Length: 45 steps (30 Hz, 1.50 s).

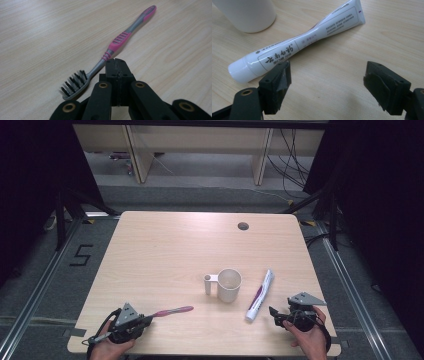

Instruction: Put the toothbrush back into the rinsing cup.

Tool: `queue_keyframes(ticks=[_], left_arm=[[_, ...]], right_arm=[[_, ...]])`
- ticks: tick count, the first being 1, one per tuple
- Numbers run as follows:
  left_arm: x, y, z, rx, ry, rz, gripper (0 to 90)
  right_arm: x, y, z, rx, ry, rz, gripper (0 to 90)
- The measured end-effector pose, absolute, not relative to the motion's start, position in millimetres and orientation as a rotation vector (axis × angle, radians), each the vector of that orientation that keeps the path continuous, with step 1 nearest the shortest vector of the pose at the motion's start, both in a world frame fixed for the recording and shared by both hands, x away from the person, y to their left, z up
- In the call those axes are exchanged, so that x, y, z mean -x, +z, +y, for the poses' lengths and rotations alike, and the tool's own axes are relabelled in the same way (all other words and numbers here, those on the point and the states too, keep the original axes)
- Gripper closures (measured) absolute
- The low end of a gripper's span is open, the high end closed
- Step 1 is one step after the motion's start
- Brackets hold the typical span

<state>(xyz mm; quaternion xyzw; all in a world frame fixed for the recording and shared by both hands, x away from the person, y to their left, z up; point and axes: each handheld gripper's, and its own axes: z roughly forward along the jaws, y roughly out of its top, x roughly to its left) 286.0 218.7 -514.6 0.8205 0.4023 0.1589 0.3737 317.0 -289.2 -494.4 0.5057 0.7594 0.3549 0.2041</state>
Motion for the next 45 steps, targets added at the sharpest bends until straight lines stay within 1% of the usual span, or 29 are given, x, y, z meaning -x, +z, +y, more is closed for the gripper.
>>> queue_keyframes(ticks=[12,15,18,21,26,31,32,34,35,36,38,39,40,45], left_arm=[[-302.0,-518.3,222.5,-2.109,0.441,1.066,89.4],[-308.3,-518.7,223.2,-2.122,0.474,1.056,89.4],[-311.5,-518.0,224.3,-2.133,0.472,1.056,89.4],[-321.2,-517.9,226.2,-2.137,0.507,1.074,89.4],[-333.0,-517.7,227.1,-2.14,0.521,1.086,89.4],[-348.2,-518.1,221.6,-2.121,0.54,1.096,89.4],[-351.0,-518.6,219.0,-2.104,0.541,1.11,89.4],[-357.8,-517.3,217.2,-2.121,0.544,1.103,89.4],[-361.1,-518.3,213.6,-2.092,0.551,1.117,89.4],[-368.1,-517.1,212.0,-2.122,0.555,1.104,89.4],[-371.3,-518.4,208.8,-2.09,0.554,1.115,89.3],[-374.4,-517.2,208.5,-2.113,0.556,1.105,89.2],[-380.0,-517.0,203.3,-2.081,0.555,1.124,89.1],[-392.1,-513.1,197.0,-2.095,0.556,1.118,89.1]], right_arm=[[-317.7,-495.2,-288.3,-1.413,0.975,2.109,23.2],[-320.4,-495.5,-291.1,-1.345,1.008,2.149,23.3],[-320.2,-495.2,-290.9,-1.339,0.998,2.145,23.3],[-320.5,-495.4,-291.3,-1.344,1.003,2.147,23.3],[-319.5,-494.9,-290.7,-1.368,0.984,2.142,23.4],[-318.0,-494.7,-288.0,-1.418,0.991,2.141,23.4],[-318.1,-494.8,-288.2,-1.416,0.99,2.139,23.4],[-320.4,-495.4,-290.8,-1.367,0.974,2.138,23.4],[-320.4,-495.4,-290.8,-1.367,0.974,2.138,23.4],[-320.1,-495.5,-290.3,-1.382,0.976,2.139,23.4],[-320.2,-495.6,-290.4,-1.38,0.976,2.138,23.4],[-321.8,-496.1,-291.9,-1.334,0.988,2.142,23.4],[-321.0,-494.9,-292.5,-1.339,0.992,2.147,23.5],[-321.7,-495.4,-293.4,-1.327,0.986,2.153,23.5]])
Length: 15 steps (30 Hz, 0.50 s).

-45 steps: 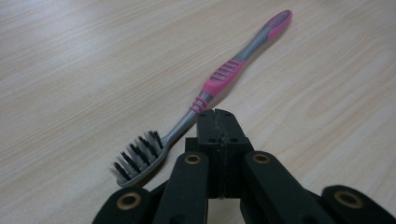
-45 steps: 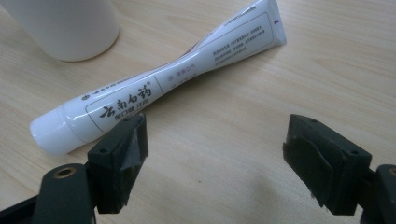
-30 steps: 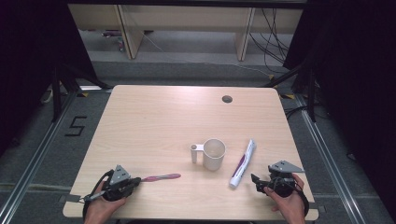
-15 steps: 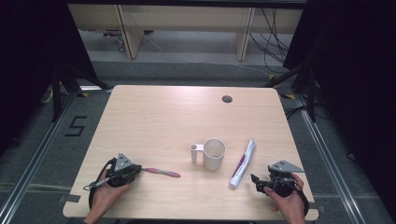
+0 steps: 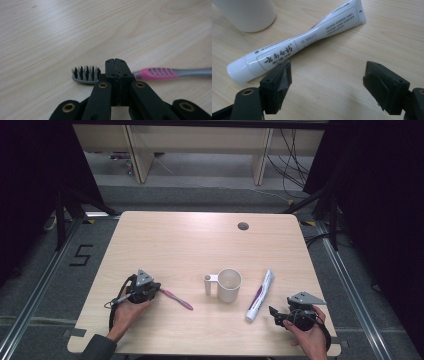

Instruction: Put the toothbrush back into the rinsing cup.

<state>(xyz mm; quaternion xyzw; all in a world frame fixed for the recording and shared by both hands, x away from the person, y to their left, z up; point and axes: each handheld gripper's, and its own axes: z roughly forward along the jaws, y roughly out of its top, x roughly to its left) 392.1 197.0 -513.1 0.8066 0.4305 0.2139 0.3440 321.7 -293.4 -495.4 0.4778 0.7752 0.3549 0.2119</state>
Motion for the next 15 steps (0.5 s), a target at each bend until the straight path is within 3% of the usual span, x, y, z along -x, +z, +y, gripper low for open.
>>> queue_keyframes(ticks=[11,14,15], left_arm=[[-406.9,-511.2,177.2,-2.065,0.539,1.117,88.1],[-403.9,-506.6,177.0,-2.074,0.51,1.136,76.6],[-402.8,-505.7,176.3,-2.063,0.51,1.143,76.6]], right_arm=[[-320.9,-495.3,-293.7,-1.381,0.987,2.146,23.5],[-321.4,-495.8,-294.2,-1.38,0.992,2.139,23.5],[-321.4,-495.9,-294.4,-1.377,0.994,2.138,23.6]])
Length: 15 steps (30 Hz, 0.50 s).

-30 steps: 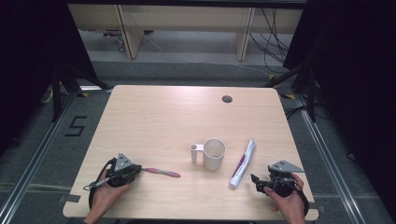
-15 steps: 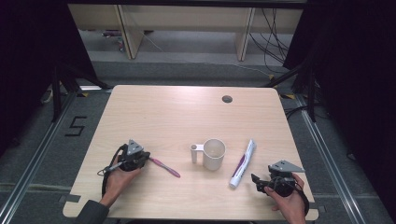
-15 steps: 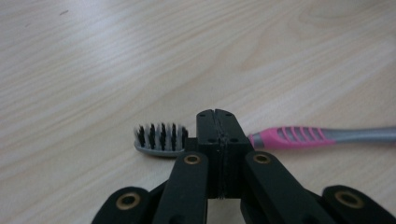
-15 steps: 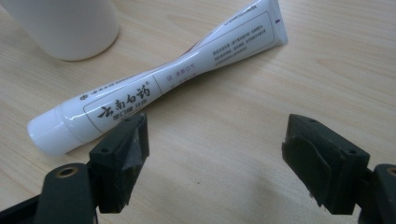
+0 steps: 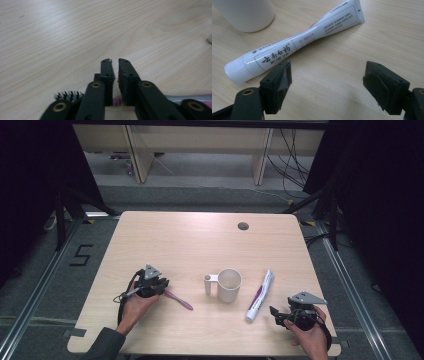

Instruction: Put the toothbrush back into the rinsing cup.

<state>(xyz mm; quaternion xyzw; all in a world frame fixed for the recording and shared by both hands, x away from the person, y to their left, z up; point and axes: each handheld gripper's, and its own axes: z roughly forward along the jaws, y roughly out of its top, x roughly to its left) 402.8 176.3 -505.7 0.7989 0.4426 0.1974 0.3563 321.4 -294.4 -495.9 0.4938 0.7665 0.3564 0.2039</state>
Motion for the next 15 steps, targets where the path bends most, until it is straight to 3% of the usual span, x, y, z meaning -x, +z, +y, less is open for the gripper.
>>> queue_keyframes(ticks=[5,15], left_arm=[[-395.3,-497.1,172.7,-2.051,0.47,1.195,56.0],[-383.6,-492.8,161.8,-2.066,0.401,1.268,38.6]], right_arm=[[-321.1,-495.7,-293.5,-1.384,0.993,2.14,23.6],[-321.2,-495.6,-293.1,-1.388,0.99,2.153,23.6]])
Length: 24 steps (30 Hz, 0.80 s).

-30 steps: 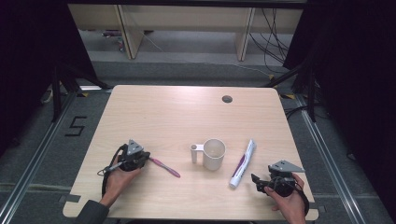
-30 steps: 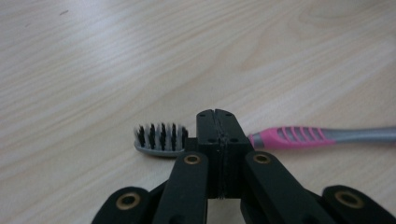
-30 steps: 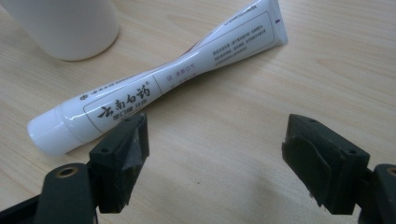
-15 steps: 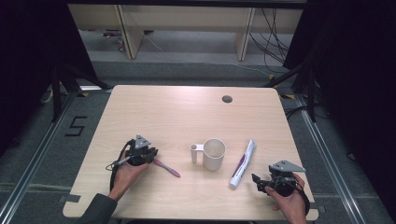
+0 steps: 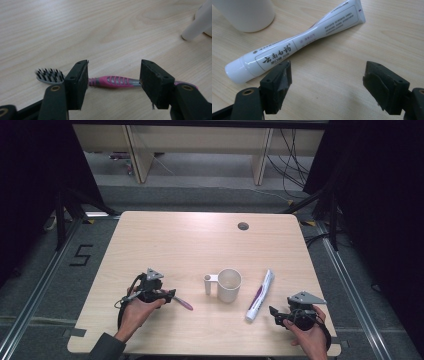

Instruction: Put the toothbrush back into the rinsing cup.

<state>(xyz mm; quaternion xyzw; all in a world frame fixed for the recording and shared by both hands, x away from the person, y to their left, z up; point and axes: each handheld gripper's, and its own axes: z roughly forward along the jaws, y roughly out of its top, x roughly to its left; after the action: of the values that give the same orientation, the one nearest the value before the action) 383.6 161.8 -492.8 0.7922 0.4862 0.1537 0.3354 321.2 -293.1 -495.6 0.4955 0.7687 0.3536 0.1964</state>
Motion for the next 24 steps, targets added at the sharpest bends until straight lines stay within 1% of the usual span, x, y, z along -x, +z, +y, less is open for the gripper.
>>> queue_keyframes(ticks=[2,3,6,8,11,13,17,18,22,24], left_arm=[[-383.7,-493.1,160.2,-2.076,0.399,1.279,37.7],[-384.7,-494.2,158.6,-2.101,0.374,1.296,35.7],[-386.3,-495.8,157.6,-2.103,0.334,1.311,35.1],[-387.3,-496.1,156.4,-2.098,0.344,1.324,34.2],[-390.3,-495.0,153.7,-2.103,0.317,1.339,32.8],[-390.8,-495.3,152.8,-2.095,0.33,1.343,32.8],[-395.4,-497.6,150.9,-2.105,0.314,1.362,31.9],[-396.5,-497.2,151.7,-2.123,0.295,1.366,31.8],[-398.8,-498.1,149.0,-2.103,0.306,1.377,31.0],[-400.7,-497.4,148.3,-2.115,0.289,1.372,30.9]], right_arm=[[-320.0,-495.4,-291.4,-1.415,0.99,2.146,23.6],[-322.2,-495.7,-293.7,-1.35,0.978,2.149,23.6],[-323.1,-496.8,-294.3,-1.324,0.972,2.15,23.5],[-321.6,-496.8,-291.8,-1.37,0.984,2.144,23.6],[-321.0,-496.4,-290.8,-1.394,0.986,2.157,23.6],[-321.2,-496.4,-290.9,-1.389,0.986,2.156,23.6],[-320.3,-495.2,-288.9,-1.416,0.988,2.156,23.6],[-320.2,-495.5,-288.4,-1.419,0.991,2.151,23.6],[-320.4,-495.5,-288.5,-1.416,0.992,2.15,23.8],[-321.9,-495.9,-290.1,-1.387,0.989,2.156,23.9]])
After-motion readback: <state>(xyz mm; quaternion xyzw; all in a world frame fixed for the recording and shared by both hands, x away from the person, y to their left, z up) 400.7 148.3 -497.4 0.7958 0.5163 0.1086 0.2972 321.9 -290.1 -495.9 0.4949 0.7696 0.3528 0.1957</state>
